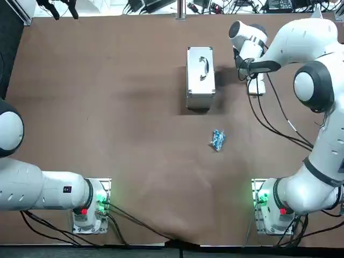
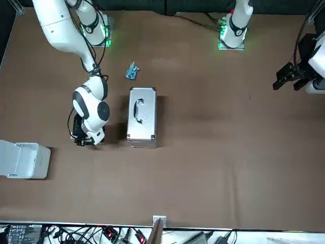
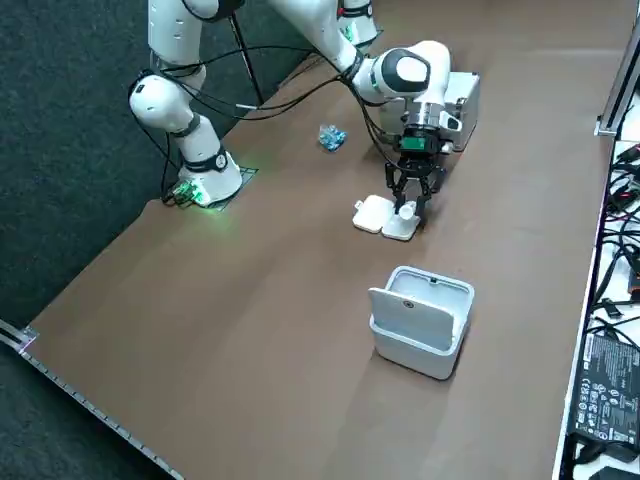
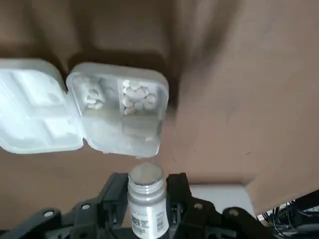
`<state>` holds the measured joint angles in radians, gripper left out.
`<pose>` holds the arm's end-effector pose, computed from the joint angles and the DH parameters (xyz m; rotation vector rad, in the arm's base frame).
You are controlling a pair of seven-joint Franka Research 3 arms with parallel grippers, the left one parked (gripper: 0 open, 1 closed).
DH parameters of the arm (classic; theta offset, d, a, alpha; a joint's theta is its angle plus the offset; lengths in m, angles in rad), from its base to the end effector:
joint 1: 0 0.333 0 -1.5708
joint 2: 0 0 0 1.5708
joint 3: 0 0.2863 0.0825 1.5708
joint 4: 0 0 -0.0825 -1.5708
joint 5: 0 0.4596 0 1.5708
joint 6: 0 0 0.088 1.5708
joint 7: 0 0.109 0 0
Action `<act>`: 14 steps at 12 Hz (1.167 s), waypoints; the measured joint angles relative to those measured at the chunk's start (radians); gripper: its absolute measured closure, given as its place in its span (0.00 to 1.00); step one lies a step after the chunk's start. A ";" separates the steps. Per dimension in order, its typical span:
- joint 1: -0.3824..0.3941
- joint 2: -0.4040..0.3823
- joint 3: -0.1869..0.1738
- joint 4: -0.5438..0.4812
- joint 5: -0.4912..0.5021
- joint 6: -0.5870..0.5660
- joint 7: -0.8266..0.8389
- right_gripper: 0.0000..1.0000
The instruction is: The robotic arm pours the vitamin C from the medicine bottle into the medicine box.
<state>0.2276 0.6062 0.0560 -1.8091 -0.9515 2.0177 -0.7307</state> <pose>0.6428 0.1367 0.1137 1.6822 1.7646 -0.6520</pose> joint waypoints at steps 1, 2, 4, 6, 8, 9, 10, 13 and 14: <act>0.000 0.004 0.000 -0.001 -0.008 -0.006 0.007 0.57; 0.000 0.006 0.000 -0.004 -0.015 -0.007 0.013 0.57; 0.000 0.008 0.000 -0.013 -0.023 -0.008 0.016 0.57; 0.000 0.008 0.001 -0.018 -0.031 -0.008 0.018 0.57; 0.000 0.008 0.002 -0.018 -0.031 -0.008 0.019 0.57; 0.000 0.008 0.003 -0.018 -0.027 -0.006 0.026 0.57; -0.003 0.008 0.002 -0.016 -0.006 -0.005 0.031 0.57; -0.017 0.002 0.002 0.000 0.106 0.009 0.031 0.57; -0.020 -0.003 0.002 0.007 0.137 0.012 0.031 0.57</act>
<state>0.2071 0.6035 0.0581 -1.8017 -0.8146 2.0294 -0.6993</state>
